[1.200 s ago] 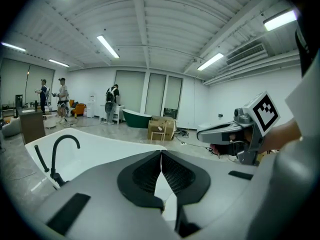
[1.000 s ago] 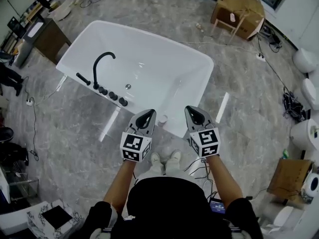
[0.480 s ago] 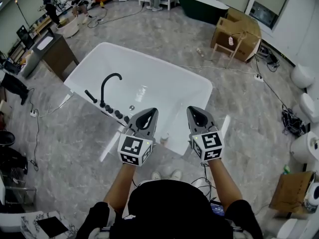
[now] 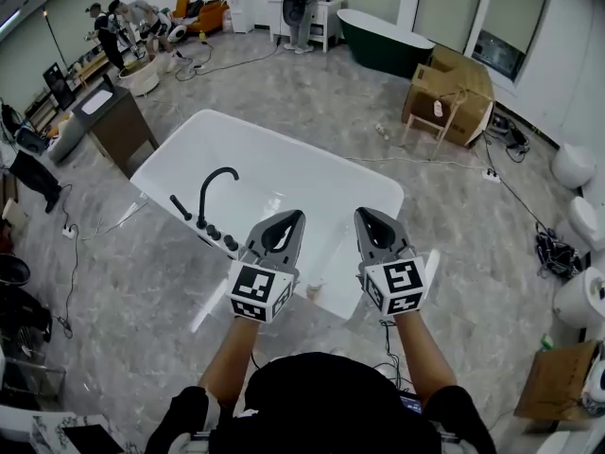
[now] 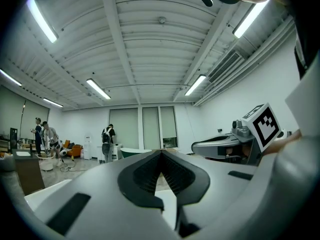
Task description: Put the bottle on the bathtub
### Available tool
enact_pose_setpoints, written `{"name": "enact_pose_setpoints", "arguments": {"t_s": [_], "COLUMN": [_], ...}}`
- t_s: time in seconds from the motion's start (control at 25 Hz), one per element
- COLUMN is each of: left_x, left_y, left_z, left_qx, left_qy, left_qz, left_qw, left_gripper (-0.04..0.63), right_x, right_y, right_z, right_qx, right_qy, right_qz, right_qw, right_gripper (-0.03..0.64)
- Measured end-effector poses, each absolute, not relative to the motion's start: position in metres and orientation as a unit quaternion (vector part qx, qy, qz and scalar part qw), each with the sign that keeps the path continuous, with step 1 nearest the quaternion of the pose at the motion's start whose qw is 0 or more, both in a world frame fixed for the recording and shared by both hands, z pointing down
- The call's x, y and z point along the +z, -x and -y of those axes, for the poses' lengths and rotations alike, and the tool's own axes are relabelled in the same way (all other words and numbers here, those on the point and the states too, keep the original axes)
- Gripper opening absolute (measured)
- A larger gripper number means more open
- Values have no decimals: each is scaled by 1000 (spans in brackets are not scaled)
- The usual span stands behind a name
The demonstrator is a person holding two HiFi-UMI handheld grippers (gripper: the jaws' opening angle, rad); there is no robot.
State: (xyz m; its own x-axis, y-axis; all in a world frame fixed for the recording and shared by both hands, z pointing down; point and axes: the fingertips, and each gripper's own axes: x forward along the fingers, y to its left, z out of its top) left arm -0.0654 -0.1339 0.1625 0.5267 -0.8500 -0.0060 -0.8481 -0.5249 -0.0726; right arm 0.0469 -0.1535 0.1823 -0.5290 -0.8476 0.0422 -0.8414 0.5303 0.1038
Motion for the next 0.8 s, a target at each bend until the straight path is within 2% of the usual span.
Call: {"name": "enact_pose_setpoints", "arguments": {"t_s": [0.8], "left_x": [158], "left_y": [72], "left_z": [124], "left_qx": [-16], "left_qy": [871], "left_qz": [-491], "left_qw": [32], "left_gripper": [14], "right_x": [182], "right_y": [-38], "right_z": [147], "right_qx": [-23], "right_qy": [-484], "right_qz": [874], "right_qw": [32], "right_gripper": [23]}}
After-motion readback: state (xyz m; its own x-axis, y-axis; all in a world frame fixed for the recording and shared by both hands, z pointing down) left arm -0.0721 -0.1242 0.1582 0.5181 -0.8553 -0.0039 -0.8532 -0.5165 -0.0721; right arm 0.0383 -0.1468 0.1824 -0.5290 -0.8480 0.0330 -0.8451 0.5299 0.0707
